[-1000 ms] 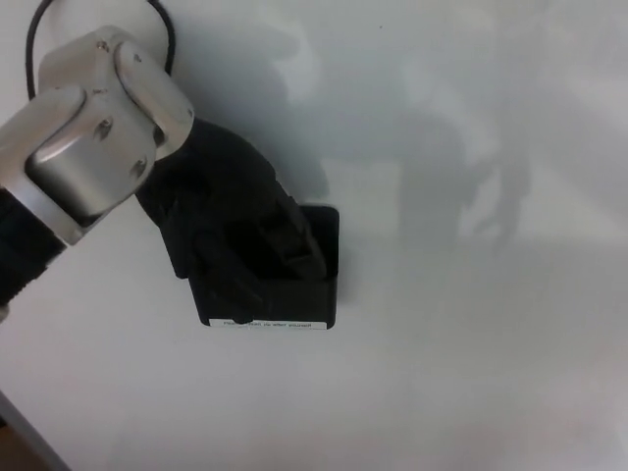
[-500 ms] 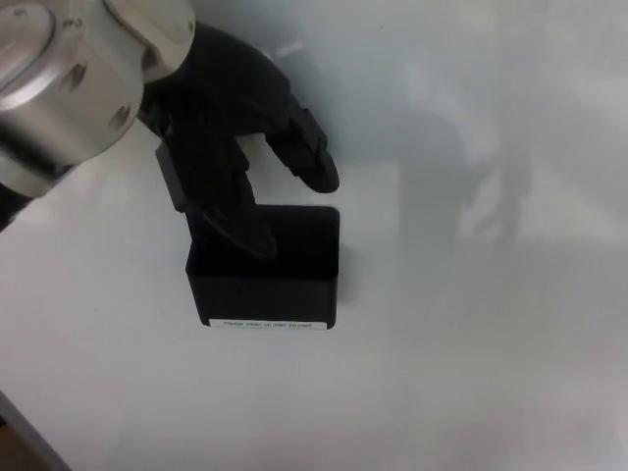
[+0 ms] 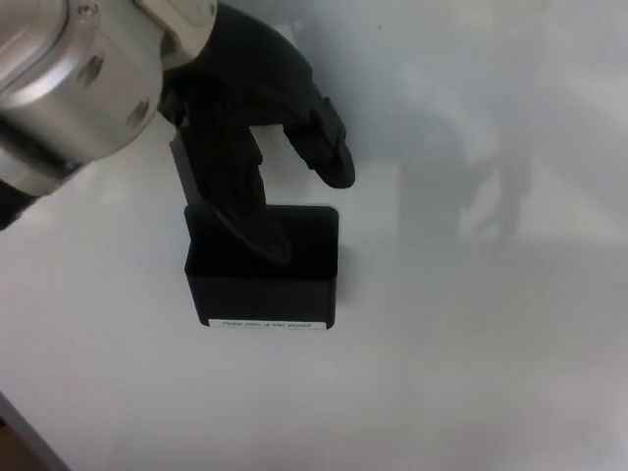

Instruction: A magnetic marker holder is on the left hand side of the white board, the robot put the index and middle finger into the opening of the container and pull off the magnetic holder and hand it to a human on the left hand side.

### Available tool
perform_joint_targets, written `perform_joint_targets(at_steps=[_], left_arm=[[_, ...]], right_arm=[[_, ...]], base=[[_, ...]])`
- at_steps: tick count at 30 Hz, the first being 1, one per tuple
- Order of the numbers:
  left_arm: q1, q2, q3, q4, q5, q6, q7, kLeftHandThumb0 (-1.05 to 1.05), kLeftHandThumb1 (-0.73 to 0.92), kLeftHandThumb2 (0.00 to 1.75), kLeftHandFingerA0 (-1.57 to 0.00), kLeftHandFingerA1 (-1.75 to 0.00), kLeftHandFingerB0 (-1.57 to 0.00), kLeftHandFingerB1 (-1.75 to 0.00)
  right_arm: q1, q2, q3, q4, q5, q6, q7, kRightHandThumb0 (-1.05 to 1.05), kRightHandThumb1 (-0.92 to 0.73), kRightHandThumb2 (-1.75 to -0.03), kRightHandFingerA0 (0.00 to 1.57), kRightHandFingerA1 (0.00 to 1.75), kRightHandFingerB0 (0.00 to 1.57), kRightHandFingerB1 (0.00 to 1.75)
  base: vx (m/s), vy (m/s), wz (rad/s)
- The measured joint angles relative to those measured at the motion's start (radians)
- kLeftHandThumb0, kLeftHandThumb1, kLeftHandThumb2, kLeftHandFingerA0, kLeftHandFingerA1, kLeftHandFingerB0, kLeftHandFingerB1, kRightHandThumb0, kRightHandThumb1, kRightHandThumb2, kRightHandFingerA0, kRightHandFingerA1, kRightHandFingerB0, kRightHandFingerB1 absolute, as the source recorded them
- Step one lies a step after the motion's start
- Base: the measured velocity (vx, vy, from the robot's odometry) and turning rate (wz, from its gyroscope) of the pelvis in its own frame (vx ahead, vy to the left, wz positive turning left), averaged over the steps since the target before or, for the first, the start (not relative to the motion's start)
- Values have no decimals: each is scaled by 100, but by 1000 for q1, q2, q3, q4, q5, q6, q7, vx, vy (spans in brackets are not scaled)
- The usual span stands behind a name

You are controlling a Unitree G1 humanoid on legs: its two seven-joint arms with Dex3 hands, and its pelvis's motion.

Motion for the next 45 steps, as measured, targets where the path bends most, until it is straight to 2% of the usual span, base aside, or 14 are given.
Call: perform_joint_targets(at_steps=[5,8,9,12,13,14,15,18,20,21,22,23,25,45], left_arm=[[34,-8,-85,19,29,-12,1,-81,44,56,-35,-42,-1,-26],[39,-11,-127,31,47,-18,0,-71,37,78,-26,-49,-2,-6],[44,-13,-139,37,51,-18,-1,-71,41,53,-7,-33,-7,-25],[71,-16,-169,39,70,-22,2,-72,42,54,-8,-32,-10,-25],[84,-16,-177,33,78,-23,5,-36,8,78,-3,-51,0,-48],[87,-16,-180,31,80,-23,6,-36,8,78,-3,-51,0,-48],[96,-15,-185,22,89,-23,11,-78,47,55,-5,-29,-10,-25],[116,-12,-194,-6,123,-33,27,-37,9,81,-2,-50,0,-47],[131,-6,-192,-29,140,-47,41,-38,10,82,-2,-50,0,-47],[144,-4,-192,-46,153,-61,52,-77,43,83,-8,-34,-9,-28],[149,-2,-192,-54,161,-69,57,-77,43,83,-8,-34,-9,-28],[156,0,-192,-65,172,-81,64,-82,52,56,-3,-28,-11,-25],[163,2,-195,-78,189,-95,70,-77,45,86,0,-17,-10,-25],[195,-19,-187,-86,284,-154,71,-88,52,88,0,-1,-11,-10]], right_arm=[[0,1,-6,0,0,0,4,-63,-80,-64,62,41,20,29],[0,3,-10,1,0,0,6,-61,-79,-64,61,41,21,29],[0,3,-11,1,0,0,6,-63,-76,-66,60,41,17,28],[0,3,-11,1,-1,0,5,-63,-75,-66,60,42,18,28],[0,3,-12,1,-1,0,5,-63,-76,-66,61,41,18,28],[0,3,-12,1,-1,0,5,-63,-76,-66,61,41,18,28],[0,3,-12,1,-1,0,6,-44,-56,-104,51,64,3,43],[-1,2,-13,1,-1,0,6,-65,-81,-64,63,42,20,29],[-2,2,-13,1,-2,0,6,-65,-80,-64,63,41,20,29],[-2,2,-13,1,-2,0,6,-62,-81,-64,62,41,21,29],[-2,2,-13,1,-2,0,7,-62,-81,-64,62,41,21,29],[-2,2,-13,1,-2,0,7,-61,-77,-65,61,41,20,29],[-2,2,-13,1,-2,0,6,-61,-81,-65,63,41,21,28],[-2,1,-18,1,-7,0,8,-65,-81,-64,62,41,20,28]], base=[[0,0,0],[0,0,0],[0,0,0],[0,0,0],[0,0,0],[0,0,0],[0,0,0],[0,0,0],[0,0,0],[0,0,0],[0,0,0],[0,0,0],[0,0,0],[0,0,0]])
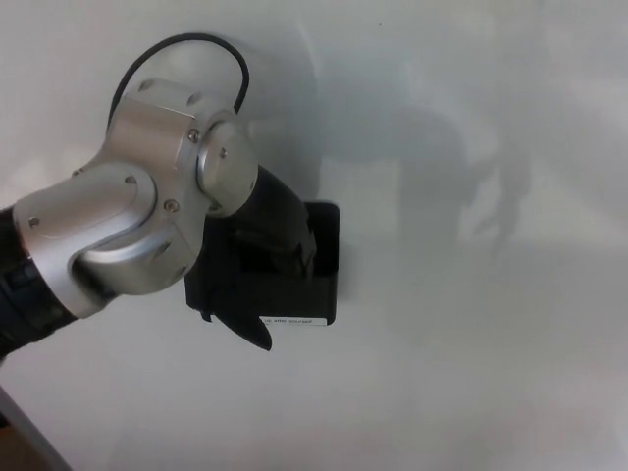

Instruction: A magnetic marker holder is on the left hand side of the white board, the robot put the index and middle finger into the opening of the container and pull off the magnetic holder and hand it to a human on the left hand side.

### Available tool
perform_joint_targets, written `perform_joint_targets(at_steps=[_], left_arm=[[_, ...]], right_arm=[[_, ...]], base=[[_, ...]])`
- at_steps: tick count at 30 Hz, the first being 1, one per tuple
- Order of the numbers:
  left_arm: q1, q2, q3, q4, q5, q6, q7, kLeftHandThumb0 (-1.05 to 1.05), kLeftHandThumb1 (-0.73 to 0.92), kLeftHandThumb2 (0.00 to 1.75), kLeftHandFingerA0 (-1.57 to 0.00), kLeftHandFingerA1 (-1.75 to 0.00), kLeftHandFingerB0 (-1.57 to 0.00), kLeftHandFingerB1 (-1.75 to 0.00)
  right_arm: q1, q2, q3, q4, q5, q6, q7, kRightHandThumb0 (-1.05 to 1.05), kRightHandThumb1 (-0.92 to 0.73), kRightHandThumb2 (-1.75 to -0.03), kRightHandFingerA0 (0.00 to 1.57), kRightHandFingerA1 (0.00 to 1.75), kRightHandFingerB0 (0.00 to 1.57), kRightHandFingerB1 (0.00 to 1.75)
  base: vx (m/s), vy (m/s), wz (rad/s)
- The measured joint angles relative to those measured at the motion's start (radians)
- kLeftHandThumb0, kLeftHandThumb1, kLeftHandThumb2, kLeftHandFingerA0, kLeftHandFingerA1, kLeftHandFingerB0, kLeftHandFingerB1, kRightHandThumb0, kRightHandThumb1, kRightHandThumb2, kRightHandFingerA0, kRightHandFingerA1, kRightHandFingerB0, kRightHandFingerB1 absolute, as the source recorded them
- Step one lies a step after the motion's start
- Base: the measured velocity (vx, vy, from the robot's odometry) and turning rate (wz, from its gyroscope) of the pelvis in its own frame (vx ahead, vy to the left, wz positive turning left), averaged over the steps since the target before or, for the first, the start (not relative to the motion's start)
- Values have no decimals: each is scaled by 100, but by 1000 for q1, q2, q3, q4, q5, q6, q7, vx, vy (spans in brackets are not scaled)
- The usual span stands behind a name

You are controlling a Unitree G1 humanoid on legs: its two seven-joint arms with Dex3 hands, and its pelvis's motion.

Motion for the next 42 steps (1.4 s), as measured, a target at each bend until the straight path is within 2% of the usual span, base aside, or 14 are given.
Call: perform_joint_targets(at_steps=[5,6,7,9,11,18,24,25,31,33,35,38,39,42], left_arm=[[2,-1,8,-1,15,-13,-2,-88,53,88,0,0,-12,-11],[2,-1,11,0,19,-16,-3,-86,52,89,-4,-12,-12,-11],[2,0,12,0,21,-16,-3,-84,51,88,-4,-13,-10,-8],[0,0,22,5,36,-26,0,-84,51,88,-4,-13,-10,-8],[-3,-1,29,15,50,-32,3,-87,52,89,-1,-3,-10,-3],[-15,-13,45,30,71,-44,-10,-91,54,92,-4,-9,-9,0],[-4,-13,51,-22,97,-43,-28,-77,46,84,-2,-15,-8,-13],[2,-14,51,-28,99,-39,-30,-83,50,86,-1,-6,-11,-10],[60,-23,44,-68,133,-18,-31,-85,51,88,0,0,-11,-11],[64,-26,42,-69,147,-18,-30,-81,49,87,-2,-7,-11,-15],[68,-33,42,-68,158,-15,-30,-78,46,86,-2,-19,-4,-6],[77,-43,41,-70,181,-15,-31,-75,41,85,0,-17,0,-8],[79,-46,41,-70,184,-13,-32,-81,46,85,0,-4,0,-2],[88,-60,38,-64,196,-5,-35,-82,47,85,0,-6,-1,0]], right_arm=[[0,0,-2,0,-1,0,3,-64,-80,-64,63,41,21,29],[0,0,-3,0,-2,0,3,-63,-80,-64,62,41,21,29],[0,0,-3,0,-2,0,3,-65,-75,-67,61,42,19,29],[0,0,-4,0,-3,0,3,-65,-75,-67,61,42,19,29],[0,1,-5,0,-3,0,3,-63,-81,-64,62,41,21,29],[0,0,-7,0,-7,-1,3,-63,-81,-64,60,41,20,28],[10,2,-9,-2,-8,-13,7,-61,-78,-63,62,42,21,29],[12,3,-11,-2,-7,-15,8,-63,-73,-65,62,42,20,29],[21,9,-28,-2,3,-21,24,-62,-78,-63,61,41,22,29],[21,10,-30,-2,4,-21,27,-62,-79,-64,62,41,21,29],[21,10,-32,-2,5,-21,29,-60,-80,-64,61,41,21,29],[21,6,-32,-5,6,-28,28,-60,-77,-65,60,41,20,28],[19,5,-32,-8,7,-34,27,-60,-80,-64,60,41,21,29],[1,7,-31,-23,11,-61,27,-61,-80,-64,60,41,21,29]], base=[[0,0,0],[0,0,0],[0,0,0],[0,0,0],[0,0,0],[0,0,0],[0,0,0],[0,0,0],[0,0,0],[0,0,0],[0,0,0],[0,0,0],[0,0,0],[0,0,0]])
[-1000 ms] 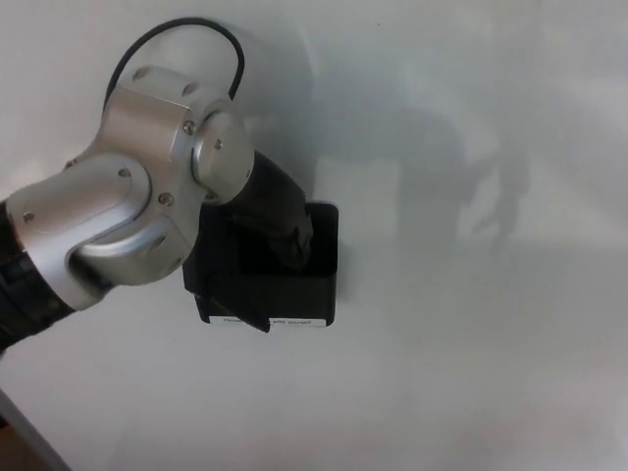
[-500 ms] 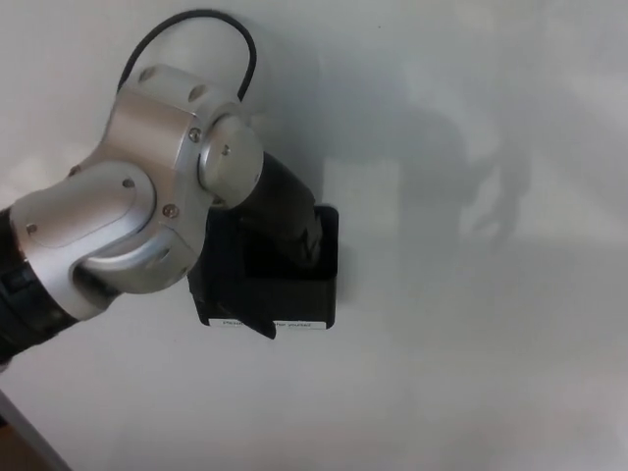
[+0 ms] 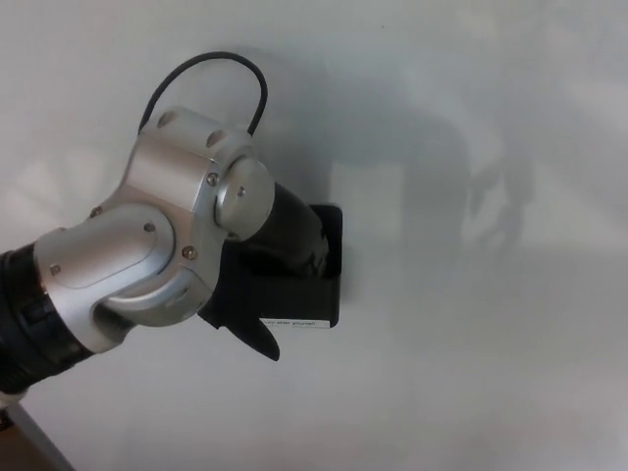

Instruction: A magnetic marker holder is on the left hand side of the white board, the robot put the index and middle finger into the opening of the container and pull off the magnetic holder and hand it to a human on the left hand side.

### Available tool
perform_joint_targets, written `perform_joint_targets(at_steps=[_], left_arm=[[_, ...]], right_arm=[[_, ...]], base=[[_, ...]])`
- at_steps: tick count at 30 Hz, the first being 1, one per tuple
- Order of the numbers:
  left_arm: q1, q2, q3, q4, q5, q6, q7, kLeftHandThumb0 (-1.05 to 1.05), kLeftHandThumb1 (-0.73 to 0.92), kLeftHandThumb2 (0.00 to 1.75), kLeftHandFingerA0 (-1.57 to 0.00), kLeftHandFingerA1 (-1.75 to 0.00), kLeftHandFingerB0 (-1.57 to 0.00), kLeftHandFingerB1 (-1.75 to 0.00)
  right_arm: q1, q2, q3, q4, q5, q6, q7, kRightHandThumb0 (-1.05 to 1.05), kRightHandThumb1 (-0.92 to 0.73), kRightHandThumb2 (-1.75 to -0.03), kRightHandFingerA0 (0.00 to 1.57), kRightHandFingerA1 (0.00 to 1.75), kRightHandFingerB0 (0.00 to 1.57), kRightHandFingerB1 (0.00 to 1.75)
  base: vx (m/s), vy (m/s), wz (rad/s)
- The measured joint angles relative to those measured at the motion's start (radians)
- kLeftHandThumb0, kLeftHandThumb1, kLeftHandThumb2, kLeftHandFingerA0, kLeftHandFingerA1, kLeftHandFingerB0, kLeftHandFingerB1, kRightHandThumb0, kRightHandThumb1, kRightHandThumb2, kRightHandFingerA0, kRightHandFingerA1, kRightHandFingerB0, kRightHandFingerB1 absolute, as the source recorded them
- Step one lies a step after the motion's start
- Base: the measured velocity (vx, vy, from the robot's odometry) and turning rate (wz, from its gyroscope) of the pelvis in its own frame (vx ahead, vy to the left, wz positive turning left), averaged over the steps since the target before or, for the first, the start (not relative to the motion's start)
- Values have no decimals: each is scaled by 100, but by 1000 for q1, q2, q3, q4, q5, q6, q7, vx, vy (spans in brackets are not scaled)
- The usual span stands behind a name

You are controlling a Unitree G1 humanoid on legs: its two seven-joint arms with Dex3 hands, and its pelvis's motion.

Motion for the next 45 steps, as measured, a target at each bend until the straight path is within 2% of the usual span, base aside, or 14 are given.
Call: perform_joint_targets(at_steps=[9,11,14,26,27,30,31,33,34,37,38,40,41,45], left_arm=[[29,-24,-3,-4,45,21,-8,-81,45,84,0,-4,-1,-7],[29,-30,-1,-4,50,21,-11,-82,50,63,0,0,0,-23],[25,-33,-3,-2,63,17,-19,-89,53,90,0,-1,-12,-5],[22,-41,-9,-2,99,-11,-46,-86,51,89,0,-4,-7,-17],[26,-41,-9,-2,103,-11,-44,-82,45,84,-7,-36,-10,-32],[33,-42,-12,4,113,-21,-41,-84,54,58,-13,-31,-14,-26],[34,-43,-12,5,115,-24,-40,-76,46,88,-5,-41,-5,-29],[40,-48,-14,14,124,-37,-35,-76,46,88,-5,-41,-5,-29],[44,-55,-19,26,126,-40,-35,-83,56,58,-15,-32,-10,-25],[51,-67,-25,48,130,-48,-36,-85,48,86,-12,-41,-6,-31],[53,-72,-29,58,133,-55,-36,-39,25,90,-2,-50,0,-47],[55,-77,-34,68,135,-66,-38,-39,22,89,-2,-50,0,-46],[56,-80,-39,77,135,-72,-42,-86,49,81,-12,-41,-16,-38],[58,-88,-53,95,138,-85,-48,-88,49,85,-16,-43,-22,-40]], right_arm=[[-19,13,0,-7,9,-55,5,-63,-75,-66,60,41,19,29],[-20,13,-1,-7,11,-59,5,-64,-75,-66,61,41,19,29],[-21,13,-3,-5,15,-63,6,-62,-76,-66,60,41,18,28],[-20,15,-5,-3,26,-67,11,-64,-75,-66,60,41,18,28],[-19,15,-4,-3,26,-68,11,-62,-80,-65,62,40,21,28],[-18,15,-2,-2,26,-71,10,-64,-74,-66,60,41,19,29],[-18,15,-2,-2,26,-72,11,-64,-74,-65,60,41,20,29],[-18,15,-5,-1,29,-72,14,-64,-74,-65,60,41,20,29],[-20,17,-8,-1,32,-72,16,-64,-74,-66,60,41,19,29],[-23,19,-10,-2,36,-73,18,-61,-80,-64,60,40,20,29],[-23,20,-11,-2,37,-73,18,-61,-76,-65,60,41,19,28],[-24,19,-10,-2,38,-73,18,-61,-76,-64,59,40,19,28],[-25,19,-9,-2,38,-73,18,-61,-76,-65,60,41,20,28],[-28,19,-5,-3,38,-73,16,-61,-76,-64,60,41,19,28]], base=[[0,0,0],[0,0,0],[0,0,0],[0,0,0],[0,0,0],[0,0,0],[0,0,0],[0,0,0],[0,0,0],[0,0,0],[0,0,0],[0,0,0],[0,0,0],[0,0,0]])
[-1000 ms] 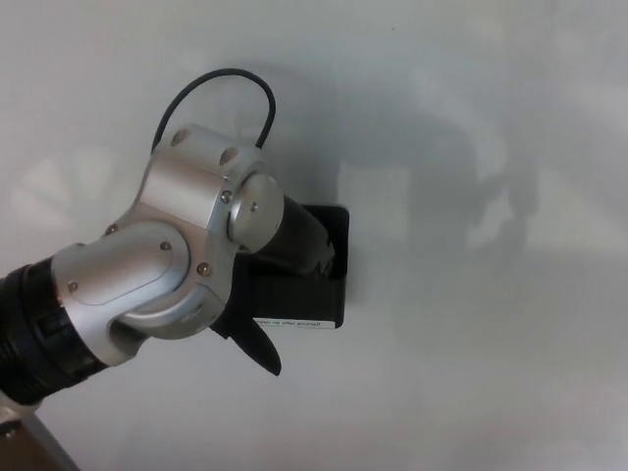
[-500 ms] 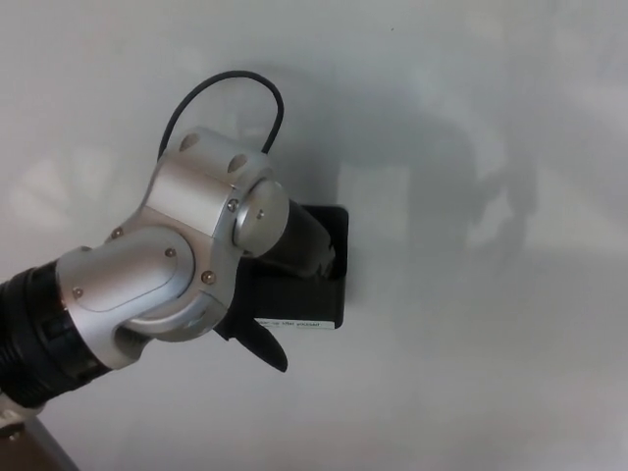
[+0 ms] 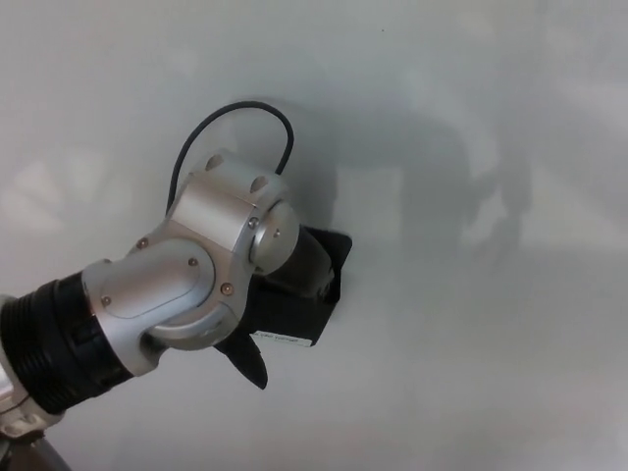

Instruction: A magnetic marker holder is on the left hand side of the white board, the robot put the index and middle finger into the opening of the container and pull off the magnetic holder and hand it to a human on the left hand side.

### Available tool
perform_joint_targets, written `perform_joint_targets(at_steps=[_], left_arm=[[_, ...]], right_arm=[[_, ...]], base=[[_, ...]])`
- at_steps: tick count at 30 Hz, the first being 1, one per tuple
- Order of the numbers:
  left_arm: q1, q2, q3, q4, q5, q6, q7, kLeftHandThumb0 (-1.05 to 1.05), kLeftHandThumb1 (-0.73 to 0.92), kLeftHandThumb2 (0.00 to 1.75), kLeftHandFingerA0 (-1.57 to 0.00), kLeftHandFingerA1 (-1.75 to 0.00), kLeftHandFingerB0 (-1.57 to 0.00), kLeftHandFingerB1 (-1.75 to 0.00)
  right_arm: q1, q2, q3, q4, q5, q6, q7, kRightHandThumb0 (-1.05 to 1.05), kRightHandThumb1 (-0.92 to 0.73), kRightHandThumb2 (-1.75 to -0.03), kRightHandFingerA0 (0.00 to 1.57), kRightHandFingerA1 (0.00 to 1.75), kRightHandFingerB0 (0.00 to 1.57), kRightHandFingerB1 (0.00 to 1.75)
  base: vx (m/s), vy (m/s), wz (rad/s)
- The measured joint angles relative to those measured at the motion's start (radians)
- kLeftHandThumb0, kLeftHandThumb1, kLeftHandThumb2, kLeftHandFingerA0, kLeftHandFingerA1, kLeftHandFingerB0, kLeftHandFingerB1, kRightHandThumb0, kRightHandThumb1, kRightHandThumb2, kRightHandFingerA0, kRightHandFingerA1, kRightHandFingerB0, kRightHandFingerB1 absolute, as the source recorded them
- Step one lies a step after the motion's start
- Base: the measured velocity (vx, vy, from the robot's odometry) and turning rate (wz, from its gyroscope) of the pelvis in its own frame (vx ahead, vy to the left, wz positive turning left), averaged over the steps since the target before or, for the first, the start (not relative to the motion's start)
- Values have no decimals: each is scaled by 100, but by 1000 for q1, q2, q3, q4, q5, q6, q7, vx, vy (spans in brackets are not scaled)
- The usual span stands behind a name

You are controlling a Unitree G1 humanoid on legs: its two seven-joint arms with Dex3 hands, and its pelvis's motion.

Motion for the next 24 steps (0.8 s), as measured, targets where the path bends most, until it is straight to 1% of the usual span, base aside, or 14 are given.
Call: perform_joint_targets(at_steps=[2,3,5,6,9,10,11,15,16,17,20,21,23,24], left_arm=[[4,-1,-6,5,2,-12,0,-88,49,84,-12,-42,-17,-39],[6,-1,-8,6,4,-15,0,-39,21,89,-2,-51,0,-46],[13,-1,-12,2,10,-21,0,-39,21,89,-2,-51,0,-46],[16,-1,-13,2,12,-24,0,-89,49,85,-13,-43,-19,-40],[20,-1,-15,3,20,-31,-1,-90,62,60,-17,-35,-24,-31],[20,-1,-14,3,21,-33,-1,-39,21,89,-2,-51,0,-46],[21,-1,-15,3,24,-36,-1,-89,48,85,-10,-41,-17,-39],[27,-3,-9,5,34,-43,-4,-88,48,83,-12,-41,-16,-38],[28,-5,-8,6,36,-43,-5,-86,58,59,-15,-33,-20,-30],[29,-6,-7,7,38,-43,-6,-38,17,86,-2,-49,0,-47],[35,-11,-4,11,47,-43,-8,-81,49,60,-15,-35,-10,-27],[38,-12,-4,12,48,-43,-8,-37,13,82,-2,-50,0,-47],[51,-19,1,22,53,-43,-8,-37,13,82,-2,-50,0,-47],[57,-21,5,23,55,-42,-7,-77,47,56,-20,-36,-16,-28]], right_arm=[[0,0,2,0,0,0,-1,-61,-76,-64,60,41,20,28],[0,0,2,0,0,0,-1,-61,-80,-64,60,40,20,28],[1,0,2,0,1,-1,-1,-61,-80,-64,60,40,20,28],[1,0,1,0,1,-1,-1,-62,-79,-64,60,41,20,28],[-2,0,0,0,3,-1,0,-61,-79,-64,61,41,20,28],[-2,0,-1,0,3,-1,0,-61,-79,-64,61,41,20,29],[-3,0,-1,0,3,-1,0,-61,-80,-64,60,41,20,28],[-4,0,3,0,2,-2,-2,-62,-80,-64,60,41,21,29],[-4,0,4,0,2,-2,-3,-63,-80,-64,60,40,21,29],[-4,0,5,0,2,-2,-5,-62,-80,-64,60,40,21,29],[-5,0,8,0,1,-2,-10,-61,-79,-64,61,41,21,29],[-5,0,8,0,1,-2,-10,-62,-80,-64,60,40,21,29],[-4,0,8,0,2,-3,-10,-62,-80,-64,60,40,21,29],[-3,0,8,0,2,-3,-10,-62,-80,-64,59,40,20,29]], base=[[0,0,0],[0,0,0],[0,0,0],[0,0,0],[0,0,0],[0,0,0],[0,0,0],[0,0,0],[0,0,0],[0,0,0],[0,0,0],[0,0,0],[0,0,0],[0,0,0]])
